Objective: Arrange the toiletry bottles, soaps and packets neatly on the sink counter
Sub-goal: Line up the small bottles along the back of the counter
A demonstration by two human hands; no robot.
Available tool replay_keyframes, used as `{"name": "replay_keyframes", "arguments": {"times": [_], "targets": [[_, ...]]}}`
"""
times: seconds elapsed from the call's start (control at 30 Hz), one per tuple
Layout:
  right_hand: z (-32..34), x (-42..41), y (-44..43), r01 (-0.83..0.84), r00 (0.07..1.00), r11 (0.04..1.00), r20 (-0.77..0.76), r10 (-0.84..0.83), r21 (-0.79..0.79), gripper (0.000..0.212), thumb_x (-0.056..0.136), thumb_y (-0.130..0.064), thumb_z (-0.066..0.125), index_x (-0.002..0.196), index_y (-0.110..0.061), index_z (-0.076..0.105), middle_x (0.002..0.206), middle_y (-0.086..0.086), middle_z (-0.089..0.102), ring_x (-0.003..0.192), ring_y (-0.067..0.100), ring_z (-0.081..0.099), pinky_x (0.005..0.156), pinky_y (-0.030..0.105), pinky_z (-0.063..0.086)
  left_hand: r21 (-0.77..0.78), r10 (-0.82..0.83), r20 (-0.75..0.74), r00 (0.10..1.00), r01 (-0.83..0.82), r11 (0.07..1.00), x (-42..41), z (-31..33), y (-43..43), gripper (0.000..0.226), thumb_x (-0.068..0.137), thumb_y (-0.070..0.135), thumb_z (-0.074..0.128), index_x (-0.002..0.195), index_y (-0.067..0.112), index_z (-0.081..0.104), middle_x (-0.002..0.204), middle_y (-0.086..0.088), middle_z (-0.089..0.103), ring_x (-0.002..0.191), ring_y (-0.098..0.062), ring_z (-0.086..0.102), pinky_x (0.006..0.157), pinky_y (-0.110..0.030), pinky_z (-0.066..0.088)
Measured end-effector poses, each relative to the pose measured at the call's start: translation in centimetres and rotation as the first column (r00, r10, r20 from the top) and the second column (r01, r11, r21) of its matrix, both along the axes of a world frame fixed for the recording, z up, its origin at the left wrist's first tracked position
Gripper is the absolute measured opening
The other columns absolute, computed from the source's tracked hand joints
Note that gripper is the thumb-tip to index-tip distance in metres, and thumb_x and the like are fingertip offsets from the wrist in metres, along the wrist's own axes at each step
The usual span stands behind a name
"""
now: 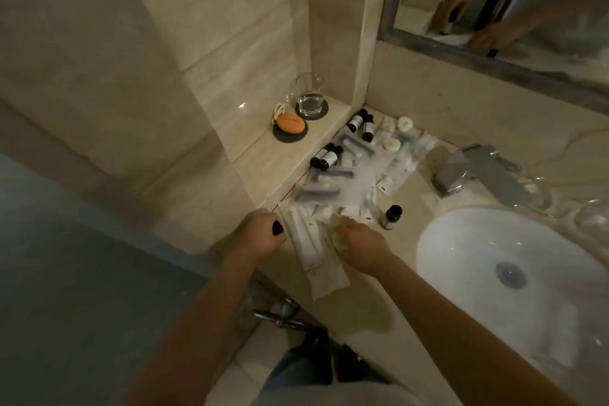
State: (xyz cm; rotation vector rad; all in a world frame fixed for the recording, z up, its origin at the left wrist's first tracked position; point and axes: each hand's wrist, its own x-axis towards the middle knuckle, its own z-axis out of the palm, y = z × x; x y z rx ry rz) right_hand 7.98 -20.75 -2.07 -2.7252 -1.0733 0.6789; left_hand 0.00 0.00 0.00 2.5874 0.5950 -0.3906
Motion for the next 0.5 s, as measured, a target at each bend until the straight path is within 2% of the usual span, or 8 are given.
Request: {"name": "replay_keyframes", "arguments": {"times": [0.07, 0.17, 0.27, 0.37, 0.43, 0.5], "targets": [[0.6, 0.4, -0.1, 0.048, 0.996, 0.995, 0.07, -0.053, 0.084, 0.039, 0.09, -0.021, 0.047, 0.128, -0.012, 0.048, 0.122, 0.011, 0.052, 0.106, 0.032, 0.055, 0.075, 0.037, 0.048, 0.0, 0.001, 0.036, 0.999, -0.001, 1.0, 0.3, 0.3, 0.0, 0.019, 0.084, 0.029, 0.064, 0.09, 0.011, 0.063, 0.097, -0.008, 0.061, 0.087, -0.022, 0.06, 0.081, -0.037, 0.054], [2.0, 1.4, -0.9, 0.061, 0.963, 0.943, 0.229, -0.143, 0.328, 0.036, 0.08, -0.01, 0.058, 0.115, -0.008, 0.059, 0.101, 0.014, 0.059, 0.091, 0.034, 0.058, 0.068, 0.039, 0.049, -0.031, 0.001, 0.088, 0.996, 0.002, 1.0, 1.4, 1.2, -0.8, 0.021, 0.084, 0.029, 0.063, 0.094, 0.01, 0.063, 0.095, -0.006, 0.064, 0.086, -0.021, 0.061, 0.08, -0.034, 0.053], [2.8, 3.1, -2.6, 0.139, 0.892, 0.893, 0.338, -0.301, 0.428, 0.039, 0.073, -0.007, 0.065, 0.112, -0.007, 0.062, 0.099, 0.015, 0.061, 0.088, 0.036, 0.056, 0.069, 0.04, 0.05, -0.077, 0.025, 0.18, 0.983, -0.011, 0.997, 3.4, 2.6, -2.1, 0.025, 0.083, 0.021, 0.065, 0.101, 0.005, 0.06, 0.099, -0.01, 0.062, 0.092, -0.023, 0.059, 0.076, -0.03, 0.046], [3.1, 4.5, -4.6, 0.289, 0.869, 0.9, 0.306, -0.39, 0.325, 0.045, 0.078, -0.016, 0.064, 0.122, -0.01, 0.057, 0.113, 0.015, 0.057, 0.101, 0.036, 0.051, 0.08, 0.041, 0.048, -0.163, 0.054, 0.246, 0.968, -0.013, 0.987, 5.4, 3.3, -3.2, 0.028, 0.079, 0.019, 0.068, 0.103, 0.008, 0.057, 0.1, -0.008, 0.061, 0.093, -0.022, 0.059, 0.077, -0.03, 0.049], [2.8, 5.0, -5.9, 0.355, 0.895, 0.915, 0.211, -0.392, 0.193, 0.051, 0.083, -0.023, 0.061, 0.132, -0.018, 0.05, 0.126, 0.013, 0.049, 0.112, 0.034, 0.047, 0.087, 0.042, 0.048, -0.184, 0.021, 0.245, 0.969, 0.025, 0.983, 6.4, 3.5, -3.8, 0.028, 0.079, 0.017, 0.068, 0.103, 0.007, 0.057, 0.1, -0.008, 0.061, 0.092, -0.021, 0.058, 0.074, -0.026, 0.044], [2.3, 5.2, -6.6, 0.368, 0.924, 0.926, 0.076, -0.374, 0.084, 0.052, 0.086, -0.026, 0.059, 0.136, -0.023, 0.044, 0.132, 0.011, 0.042, 0.113, 0.033, 0.049, 0.091, 0.041, 0.048, -0.193, -0.01, 0.241, 0.97, 0.058, 0.979, 6.9, 3.6, -4.5, 0.028, 0.079, 0.015, 0.068, 0.104, 0.006, 0.058, 0.101, -0.009, 0.061, 0.093, -0.022, 0.058, 0.073, -0.025, 0.043]]}}
